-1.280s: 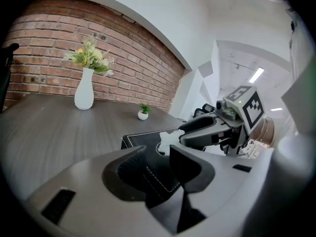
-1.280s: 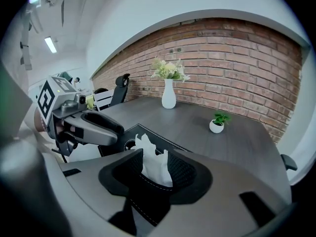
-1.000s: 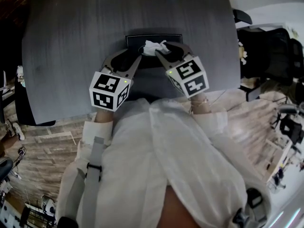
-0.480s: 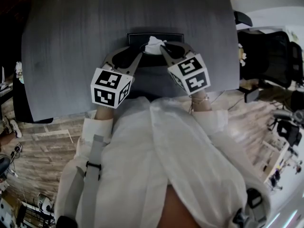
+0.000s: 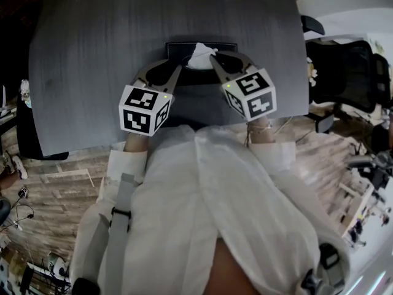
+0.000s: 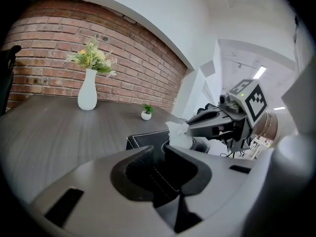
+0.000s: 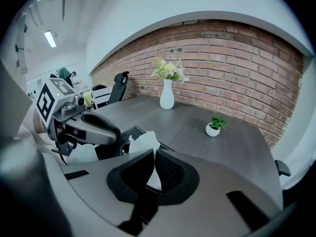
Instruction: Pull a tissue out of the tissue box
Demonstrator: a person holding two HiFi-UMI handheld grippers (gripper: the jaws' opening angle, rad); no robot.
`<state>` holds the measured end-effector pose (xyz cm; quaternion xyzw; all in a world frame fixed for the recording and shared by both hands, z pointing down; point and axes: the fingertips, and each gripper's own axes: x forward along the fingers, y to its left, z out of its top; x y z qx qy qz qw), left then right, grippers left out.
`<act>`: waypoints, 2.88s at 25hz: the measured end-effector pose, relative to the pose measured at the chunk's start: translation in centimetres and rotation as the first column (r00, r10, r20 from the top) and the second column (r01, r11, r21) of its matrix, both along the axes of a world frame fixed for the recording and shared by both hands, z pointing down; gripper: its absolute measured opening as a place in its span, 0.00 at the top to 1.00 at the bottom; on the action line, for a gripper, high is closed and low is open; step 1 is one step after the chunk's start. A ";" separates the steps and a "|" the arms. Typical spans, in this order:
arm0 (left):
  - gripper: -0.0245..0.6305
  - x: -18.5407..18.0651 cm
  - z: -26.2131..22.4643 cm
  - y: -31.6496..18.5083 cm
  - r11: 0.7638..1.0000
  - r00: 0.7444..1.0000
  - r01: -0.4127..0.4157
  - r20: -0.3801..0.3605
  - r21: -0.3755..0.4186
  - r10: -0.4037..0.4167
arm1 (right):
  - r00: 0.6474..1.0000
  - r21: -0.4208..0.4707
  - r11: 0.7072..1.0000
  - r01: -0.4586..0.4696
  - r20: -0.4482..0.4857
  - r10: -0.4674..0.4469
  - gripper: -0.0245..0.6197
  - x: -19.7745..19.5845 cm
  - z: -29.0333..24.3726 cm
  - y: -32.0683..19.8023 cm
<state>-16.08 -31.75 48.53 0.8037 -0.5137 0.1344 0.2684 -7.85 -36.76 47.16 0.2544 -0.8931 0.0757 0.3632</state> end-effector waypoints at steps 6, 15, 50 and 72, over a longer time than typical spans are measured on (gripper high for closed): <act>0.86 -0.1 0.2 0.4 1.000 1.000 -0.004 -0.006 -0.006 0.003 | 0.999 0.027 1.000 -0.016 0.039 0.015 0.94 -0.1 -1.2 -0.2; 0.86 -0.7 -0.4 0.8 1.000 1.000 -0.001 -0.010 -0.010 0.001 | 0.993 0.021 1.000 -0.020 0.116 0.017 0.94 -0.5 -3.2 -0.5; 0.87 -1.6 -2.6 0.7 0.998 0.999 0.036 -0.024 0.045 -0.035 | 0.965 0.158 0.982 -0.100 0.257 0.057 0.94 -0.3 -8.9 -2.3; 0.87 -0.9 -7.2 0.7 0.989 0.999 0.042 -0.040 0.142 -0.036 | 0.903 0.225 0.956 -0.186 0.423 0.076 0.94 1.9 -14.2 -1.4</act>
